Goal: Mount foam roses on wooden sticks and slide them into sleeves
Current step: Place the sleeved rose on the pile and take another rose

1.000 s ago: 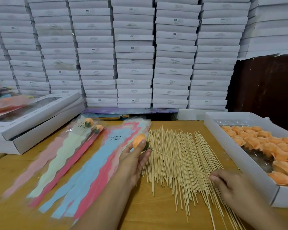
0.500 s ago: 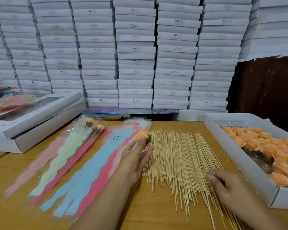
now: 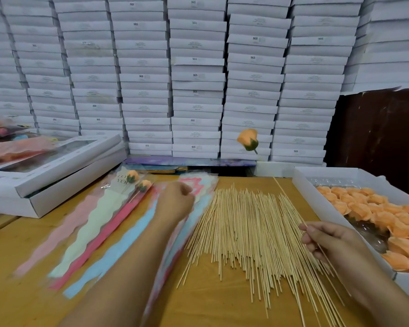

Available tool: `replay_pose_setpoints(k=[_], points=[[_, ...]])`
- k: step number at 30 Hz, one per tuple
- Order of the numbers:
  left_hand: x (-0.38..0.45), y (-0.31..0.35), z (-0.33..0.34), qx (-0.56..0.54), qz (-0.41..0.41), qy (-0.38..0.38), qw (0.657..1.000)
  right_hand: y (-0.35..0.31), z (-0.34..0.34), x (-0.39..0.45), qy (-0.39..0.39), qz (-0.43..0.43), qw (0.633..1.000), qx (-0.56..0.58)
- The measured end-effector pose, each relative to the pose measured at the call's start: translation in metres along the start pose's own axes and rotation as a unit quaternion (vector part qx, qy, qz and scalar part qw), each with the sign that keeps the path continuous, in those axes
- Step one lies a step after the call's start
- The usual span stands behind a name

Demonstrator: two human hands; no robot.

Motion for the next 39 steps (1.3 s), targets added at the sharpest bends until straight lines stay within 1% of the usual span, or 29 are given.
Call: replay_pose_setpoints(k=[2,4,5,6,8,11,15,17,20,24,29,31,34,36,37,39], points=[[0.011,-0.028,-0.006,0.165,0.008,-0.018,0.986,0.001,0.000,0.001,0.002,0.016,1.000,0.021],[0.016,-0.057,-0.005,0.298,0.005,-0.071,0.952,0.004,0.002,0.003,0.004,0.024,0.999,0.034],[0.017,-0.068,-0.002,0.345,0.004,-0.096,0.934,0.005,0.003,0.004,0.003,0.026,0.999,0.038],[0.017,-0.077,0.001,0.374,0.005,-0.116,0.920,0.006,0.004,0.005,0.002,0.028,0.999,0.042],[0.016,-0.086,0.006,0.397,0.019,-0.126,0.909,0.008,0.006,0.006,0.000,0.030,0.998,0.048],[0.011,-0.083,0.008,0.435,0.055,-0.094,0.894,0.010,0.007,0.008,-0.003,0.027,0.998,0.049],[0.004,-0.068,0.008,0.507,0.091,-0.064,0.855,0.012,0.005,0.009,-0.001,0.026,0.998,0.053],[0.002,-0.064,0.008,0.519,0.103,-0.057,0.847,0.012,0.004,0.009,0.000,0.025,0.998,0.055],[0.000,-0.061,0.004,0.521,0.117,-0.036,0.845,0.013,0.002,0.008,0.000,0.019,0.998,0.056],[-0.005,-0.056,-0.001,0.521,0.116,-0.044,0.844,0.015,0.001,0.006,0.000,0.012,0.998,0.058],[-0.020,-0.040,-0.013,0.549,0.129,-0.019,0.825,0.014,-0.001,0.006,0.004,0.008,0.998,0.056],[-0.028,-0.034,-0.018,0.561,0.136,-0.037,0.816,0.014,-0.002,0.006,0.005,0.006,0.998,0.056],[-0.039,-0.029,-0.025,0.561,0.160,-0.085,0.808,0.014,-0.004,0.006,0.007,0.000,0.998,0.064],[-0.041,-0.025,-0.029,0.541,0.166,-0.108,0.817,0.014,-0.003,0.006,0.009,-0.004,0.998,0.069],[-0.037,-0.023,-0.030,0.521,0.162,-0.106,0.831,0.014,-0.003,0.006,0.009,-0.005,0.997,0.071],[-0.022,-0.025,-0.025,0.474,0.145,-0.075,0.865,0.013,-0.002,0.006,0.008,-0.007,0.997,0.074]])
Point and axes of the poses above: each hand's wrist, its own x-axis towards the middle knuckle, its own z-axis out of the palm, y = z × x, the point moved 2 cm from there along x, towards the middle knuckle, and after that the axes turned 14 degrees about x, right-handed, at the moved point
